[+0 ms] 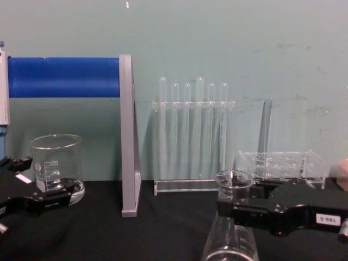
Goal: Grasp the erlenmeyer flask with one hand, shake it three times, then place it back.
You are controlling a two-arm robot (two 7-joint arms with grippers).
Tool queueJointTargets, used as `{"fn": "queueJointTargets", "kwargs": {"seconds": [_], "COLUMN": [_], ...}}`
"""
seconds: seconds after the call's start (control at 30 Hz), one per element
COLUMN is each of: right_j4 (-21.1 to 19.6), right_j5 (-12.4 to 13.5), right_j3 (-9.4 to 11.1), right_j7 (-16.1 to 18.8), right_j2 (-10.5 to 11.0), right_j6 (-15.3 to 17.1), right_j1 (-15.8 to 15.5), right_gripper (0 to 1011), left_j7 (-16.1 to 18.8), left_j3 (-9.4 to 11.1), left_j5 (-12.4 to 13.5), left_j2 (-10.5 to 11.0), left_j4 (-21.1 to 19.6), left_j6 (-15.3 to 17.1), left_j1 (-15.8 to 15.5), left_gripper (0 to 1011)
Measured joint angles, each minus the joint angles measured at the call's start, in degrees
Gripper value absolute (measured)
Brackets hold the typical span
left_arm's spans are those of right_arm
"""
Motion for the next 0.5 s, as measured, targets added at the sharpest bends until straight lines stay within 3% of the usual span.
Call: {"fn": "queueJointTargets", "kwargs": {"seconds": [0.2,0.5], "right_j4": [0.00,0.00], "right_j5": [0.03,0.02], "right_j3": [0.00,0.00], "right_j7": [0.00,0.00], "right_j2": [0.00,0.00], "right_j6": [0.00,0.00], "right_j1": [0.00,0.00], "right_gripper": [469,447], "left_j7": [0.00,0.00], "left_j3": [0.00,0.00], "left_j5": [0.00,0.00], "left_j2": [0.00,0.00], "left_j4": [0.00,0.00], "left_j6": [0.00,0.00], "left_j1": [0.00,0.00], "left_gripper": [1001,1001]}}
